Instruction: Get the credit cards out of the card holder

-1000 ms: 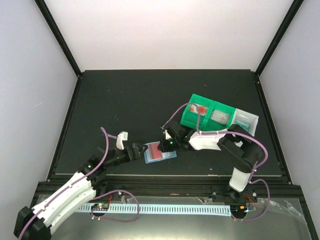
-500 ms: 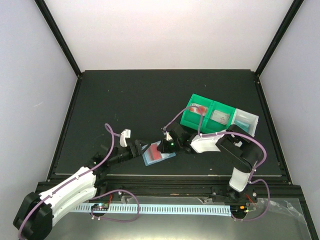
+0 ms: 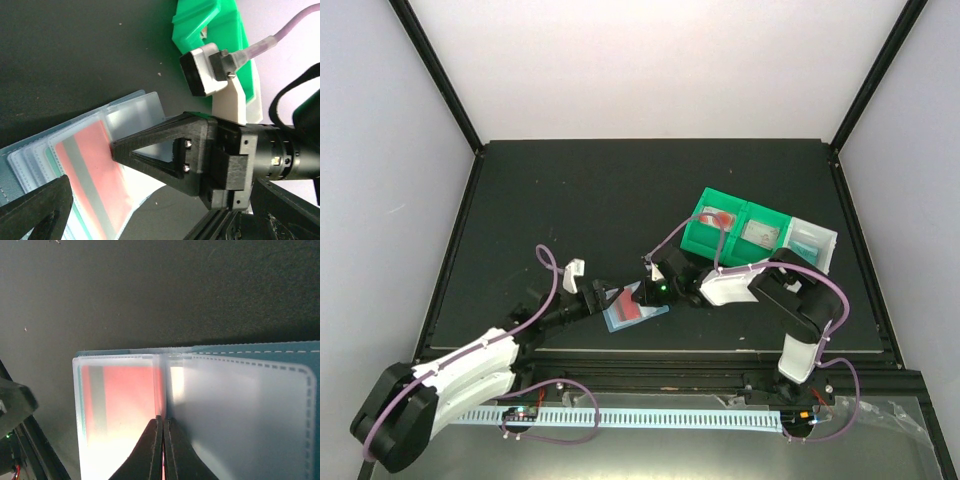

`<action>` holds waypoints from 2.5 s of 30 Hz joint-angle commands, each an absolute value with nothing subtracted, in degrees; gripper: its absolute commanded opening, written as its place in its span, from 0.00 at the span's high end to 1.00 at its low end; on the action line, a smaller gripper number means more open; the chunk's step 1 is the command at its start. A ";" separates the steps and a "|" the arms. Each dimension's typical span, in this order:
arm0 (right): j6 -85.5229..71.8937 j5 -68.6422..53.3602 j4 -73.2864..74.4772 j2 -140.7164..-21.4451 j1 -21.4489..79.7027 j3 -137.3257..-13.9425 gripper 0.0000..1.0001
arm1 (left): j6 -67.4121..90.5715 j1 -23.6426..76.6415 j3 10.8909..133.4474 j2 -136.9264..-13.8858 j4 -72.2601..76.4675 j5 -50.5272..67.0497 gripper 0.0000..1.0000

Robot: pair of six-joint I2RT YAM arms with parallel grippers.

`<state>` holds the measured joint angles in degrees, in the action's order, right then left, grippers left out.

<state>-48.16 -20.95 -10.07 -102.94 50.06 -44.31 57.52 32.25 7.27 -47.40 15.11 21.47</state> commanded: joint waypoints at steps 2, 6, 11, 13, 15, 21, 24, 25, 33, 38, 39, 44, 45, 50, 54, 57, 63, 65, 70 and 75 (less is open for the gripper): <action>-48.54 -20.57 -9.21 -104.77 50.28 -43.58 0.95 | 56.34 31.90 7.03 -51.48 20.56 22.74 0.01; -48.51 -20.48 -9.13 -104.49 50.26 -43.59 0.95 | 56.21 31.89 6.87 -53.72 21.85 22.81 0.01; -48.51 -21.06 -9.55 -104.83 50.28 -43.59 0.96 | 55.15 31.83 6.91 -56.40 23.17 22.39 0.01; -48.60 -21.31 -9.62 -104.94 50.23 -43.55 0.95 | 54.72 31.77 7.39 -57.64 23.13 22.36 0.01; -48.77 -21.67 -10.02 -105.00 50.27 -43.44 0.95 | 54.57 31.82 7.47 -58.59 23.51 22.56 0.01; -49.69 -22.47 -11.18 -105.19 50.23 -43.19 0.95 | 53.93 31.79 7.54 -59.52 23.86 21.96 0.01; -49.93 -22.84 -11.59 -105.42 50.23 -42.98 0.96 | 53.55 31.82 7.66 -59.93 23.82 21.97 0.01; -50.02 -22.89 -11.71 -105.46 50.26 -42.95 0.96 | 53.51 31.81 7.65 -60.02 23.82 21.94 0.01; -51.51 -24.74 -14.64 -106.16 50.23 -41.88 0.96 | 53.43 31.78 8.01 -62.14 25.37 22.09 0.01; -53.36 -25.75 -17.41 -106.54 50.27 -40.65 0.95 | 53.86 31.76 8.52 -62.15 25.63 23.55 0.01; -53.91 -26.17 -18.42 -106.59 50.24 -40.28 0.95 | 53.92 31.81 8.57 -61.88 25.62 23.68 0.01; -55.72 -27.25 -21.14 -106.96 50.27 -39.03 0.95 | 53.18 31.90 9.52 -60.14 23.27 23.75 0.01; -55.53 -27.18 -20.99 -106.84 50.25 -39.02 0.95 | 52.91 31.86 9.84 -59.90 22.36 23.58 0.01; -55.59 -27.22 -20.78 -106.52 50.25 -39.19 0.94 | 52.65 31.86 10.72 -59.53 21.48 24.08 0.01; -55.91 -27.60 -21.07 -106.52 50.27 -39.37 0.93 | 52.34 31.89 11.61 -59.72 20.41 24.54 0.01; -56.11 -27.43 -21.21 -106.48 50.22 -39.29 0.93 | 52.30 31.86 11.74 -59.56 19.48 24.16 0.01; -57.44 -28.38 -23.48 -107.50 50.29 -38.70 0.93 | 51.66 31.86 11.42 -58.32 16.59 22.45 0.01; -58.05 -28.94 -24.48 -107.94 50.27 -38.59 0.93 | 51.43 31.83 11.25 -58.60 16.38 21.67 0.01; -58.69 -28.94 -25.16 -107.93 50.27 -38.42 0.93 | 50.60 31.90 13.39 -58.60 9.44 19.15 0.01; -59.55 -28.77 -25.36 -108.39 50.27 -38.16 0.95 | 51.27 31.79 15.29 -54.67 1.47 16.81 0.01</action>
<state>-58.67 -28.62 -26.04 -106.63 49.65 -39.51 51.96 31.86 12.27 -57.63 8.40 19.00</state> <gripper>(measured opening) 0.060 0.989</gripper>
